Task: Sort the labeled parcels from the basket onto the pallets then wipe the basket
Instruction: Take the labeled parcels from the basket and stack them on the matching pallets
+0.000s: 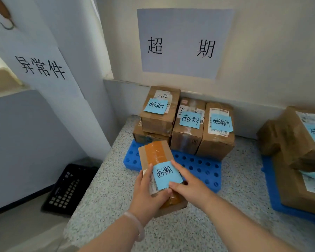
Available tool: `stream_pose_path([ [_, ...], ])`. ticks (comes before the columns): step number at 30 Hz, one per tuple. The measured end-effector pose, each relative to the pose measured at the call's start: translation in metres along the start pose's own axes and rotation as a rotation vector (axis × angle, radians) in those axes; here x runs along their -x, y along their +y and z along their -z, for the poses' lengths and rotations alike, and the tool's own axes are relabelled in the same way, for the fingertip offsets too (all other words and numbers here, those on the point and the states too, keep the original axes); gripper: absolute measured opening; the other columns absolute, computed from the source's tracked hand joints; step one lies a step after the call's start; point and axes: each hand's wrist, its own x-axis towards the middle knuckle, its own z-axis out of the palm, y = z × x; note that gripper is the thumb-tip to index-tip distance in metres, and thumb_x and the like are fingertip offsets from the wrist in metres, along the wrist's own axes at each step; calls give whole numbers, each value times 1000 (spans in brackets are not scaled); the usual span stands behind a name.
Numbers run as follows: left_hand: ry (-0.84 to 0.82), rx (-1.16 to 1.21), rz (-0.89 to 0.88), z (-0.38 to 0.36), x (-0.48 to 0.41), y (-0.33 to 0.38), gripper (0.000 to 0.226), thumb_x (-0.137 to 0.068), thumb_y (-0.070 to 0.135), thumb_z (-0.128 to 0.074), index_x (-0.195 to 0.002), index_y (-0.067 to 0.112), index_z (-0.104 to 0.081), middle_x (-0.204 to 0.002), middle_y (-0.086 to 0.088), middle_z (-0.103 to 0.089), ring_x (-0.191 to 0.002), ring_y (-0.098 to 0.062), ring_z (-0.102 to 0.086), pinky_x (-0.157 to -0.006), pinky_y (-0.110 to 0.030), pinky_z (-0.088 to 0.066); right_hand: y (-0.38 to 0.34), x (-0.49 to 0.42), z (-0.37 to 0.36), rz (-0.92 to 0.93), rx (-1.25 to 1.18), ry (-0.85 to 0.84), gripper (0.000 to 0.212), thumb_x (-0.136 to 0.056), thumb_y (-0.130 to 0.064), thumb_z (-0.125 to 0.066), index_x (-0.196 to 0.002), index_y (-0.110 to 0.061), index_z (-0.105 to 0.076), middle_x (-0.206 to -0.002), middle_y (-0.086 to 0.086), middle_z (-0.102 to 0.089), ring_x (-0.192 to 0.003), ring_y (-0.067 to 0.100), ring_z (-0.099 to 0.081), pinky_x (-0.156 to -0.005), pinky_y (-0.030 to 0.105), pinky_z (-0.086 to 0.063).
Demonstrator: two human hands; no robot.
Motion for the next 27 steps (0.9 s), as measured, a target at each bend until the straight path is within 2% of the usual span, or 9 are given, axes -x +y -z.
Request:
stream_pose_path([
  [4,2,-2,30,21,-24,-16,86,-76,46,-78,-126,66,-11,-155,6,-14,-143,-17,-19,-117,-41,-25,-12,-30,-20,-19,-15,22,65,-94,-32,-65,-142,-58,-31,-132,-10,-43,-109,7,-51,-77,18,-46],
  [7,-8,-1,59,29,-40,-22,86,-78,43,-77,-132,59,-12,-158,3,-10,-145,-15,-13,-115,-36,-20,-17,-48,-30,-30,-3,48,62,-94,-30,-64,-140,-57,-34,-130,-8,-43,-110,8,-51,-82,21,-48],
  [12,4,-37,81,25,-57,-34,96,-74,45,-79,-132,63,-5,-155,-3,-10,-142,-25,-22,-111,-37,-29,-17,-69,-40,-17,64,67,65,-93,-20,-65,-140,-56,-37,-142,-5,-41,-118,13,-52,-98,33,-50],
  [14,14,-74,87,21,-60,-36,100,-72,50,-79,-134,64,-1,-157,-3,-7,-143,-25,-19,-114,-42,-28,-17,-70,-38,4,112,88,64,-94,-19,-63,-141,-53,-36,-146,-5,-37,-124,12,-47,-103,33,-47],
  [17,5,-55,128,14,-63,-30,107,-74,48,-79,-147,51,0,-159,-7,-4,-144,-26,-17,-112,-39,-27,-15,-63,-36,39,226,164,55,-98,-23,-56,-143,-48,-38,-148,-9,-33,-126,4,-35,-108,29,-38],
  [21,-8,-45,159,5,-67,-25,106,-77,49,-76,-151,46,0,-158,-9,-2,-143,-30,-18,-112,-42,-29,-6,-39,-38,88,322,282,41,-101,-34,-47,-140,-45,-44,-156,-16,-22,-143,7,-21,-115,36,-32],
  [23,-28,-10,155,5,-68,-24,95,-83,43,-72,-151,45,-5,-157,-9,-4,-142,-30,-20,-111,-40,-29,-5,-26,-41,109,442,289,49,-95,-51,-49,-143,-46,-39,-157,-19,-15,-146,9,-15,-117,38,-29],
  [25,-48,45,142,9,-69,-26,84,-88,36,-68,-149,47,-11,-157,-6,-5,-142,-28,-22,-108,-34,-31,-3,-17,-45,106,613,249,71,-85,-67,-54,-148,-45,-28,-160,-18,-4,-147,10,-7,-119,36,-19],
  [27,-63,44,110,16,-69,-29,78,-90,37,-65,-148,48,-15,-160,-4,0,-145,-27,-19,-107,-30,-31,-1,-13,-48,84,719,226,88,-78,-73,-59,-150,-46,-17,-160,-16,6,-148,11,-1,-119,36,-12],
])
